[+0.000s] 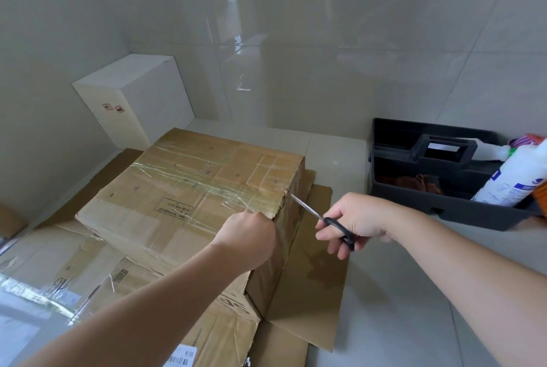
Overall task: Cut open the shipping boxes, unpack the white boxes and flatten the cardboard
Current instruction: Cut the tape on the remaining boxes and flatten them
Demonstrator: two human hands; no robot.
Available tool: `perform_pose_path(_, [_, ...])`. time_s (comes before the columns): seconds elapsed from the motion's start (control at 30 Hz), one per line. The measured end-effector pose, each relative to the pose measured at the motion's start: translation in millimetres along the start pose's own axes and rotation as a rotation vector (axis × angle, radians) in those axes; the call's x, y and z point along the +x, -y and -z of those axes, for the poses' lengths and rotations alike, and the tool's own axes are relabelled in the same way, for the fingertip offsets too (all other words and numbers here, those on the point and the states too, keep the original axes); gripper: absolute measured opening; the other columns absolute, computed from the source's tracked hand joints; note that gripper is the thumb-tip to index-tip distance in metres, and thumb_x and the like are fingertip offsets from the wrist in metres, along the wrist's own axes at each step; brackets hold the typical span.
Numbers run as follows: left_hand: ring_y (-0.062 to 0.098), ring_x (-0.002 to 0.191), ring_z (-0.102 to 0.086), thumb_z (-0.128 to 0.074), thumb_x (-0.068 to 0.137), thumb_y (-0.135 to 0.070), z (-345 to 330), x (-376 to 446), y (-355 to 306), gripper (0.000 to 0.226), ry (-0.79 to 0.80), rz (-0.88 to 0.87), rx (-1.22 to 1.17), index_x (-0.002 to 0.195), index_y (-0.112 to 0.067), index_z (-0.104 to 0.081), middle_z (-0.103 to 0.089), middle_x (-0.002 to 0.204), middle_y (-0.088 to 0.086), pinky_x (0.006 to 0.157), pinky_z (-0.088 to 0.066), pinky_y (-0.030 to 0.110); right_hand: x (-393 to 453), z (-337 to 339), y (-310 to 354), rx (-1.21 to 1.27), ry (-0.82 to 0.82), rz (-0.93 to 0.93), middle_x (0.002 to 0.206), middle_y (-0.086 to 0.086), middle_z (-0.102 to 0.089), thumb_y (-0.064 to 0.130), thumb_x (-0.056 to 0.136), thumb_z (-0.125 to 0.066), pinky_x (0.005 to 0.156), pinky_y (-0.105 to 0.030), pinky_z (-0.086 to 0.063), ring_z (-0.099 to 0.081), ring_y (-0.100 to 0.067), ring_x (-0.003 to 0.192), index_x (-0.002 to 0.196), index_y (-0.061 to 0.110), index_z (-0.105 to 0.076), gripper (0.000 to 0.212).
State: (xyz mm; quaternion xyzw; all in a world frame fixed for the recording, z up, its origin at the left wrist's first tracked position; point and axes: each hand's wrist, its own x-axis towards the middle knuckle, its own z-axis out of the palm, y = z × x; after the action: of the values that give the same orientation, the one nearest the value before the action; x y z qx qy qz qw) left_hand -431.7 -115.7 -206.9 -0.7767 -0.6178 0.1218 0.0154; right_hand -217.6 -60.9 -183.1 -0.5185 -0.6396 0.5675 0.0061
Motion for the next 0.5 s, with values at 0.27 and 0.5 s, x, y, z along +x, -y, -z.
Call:
perform_pose_path(0.27, [0.021,0.059,-0.046,-0.034,0.097,-0.024,-3.5,-9.6,11.8,0.039,-0.083,-0.066,-0.003,0.059,-0.017,-0.035,-0.036,0.057,-0.004,0.057,-0.04,0.027,9.3,3.2,7.4,0.151,0.164,-0.046,0.063,-0.001,-0.054,0.059,0.055,-0.078,0.039,-0.016,-0.027,-0.046,-0.011,0.048,0.101,0.008,-0.069,0.07])
perform_pose_path(0.5, [0.023,0.059,-0.048,-0.032,0.096,-0.025,-9.9,-17.3,12.8,0.034,-0.135,-0.108,-0.017,0.067,-0.014,-0.043,-0.038,0.057,-0.002,0.058,-0.039,0.025,19.0,-2.8,8.7,0.223,0.245,-0.016,0.061,-0.003,-0.052,0.056,0.053,-0.082,0.035,-0.014,-0.026,-0.043,-0.01,0.044,0.099,0.005,-0.069,0.069])
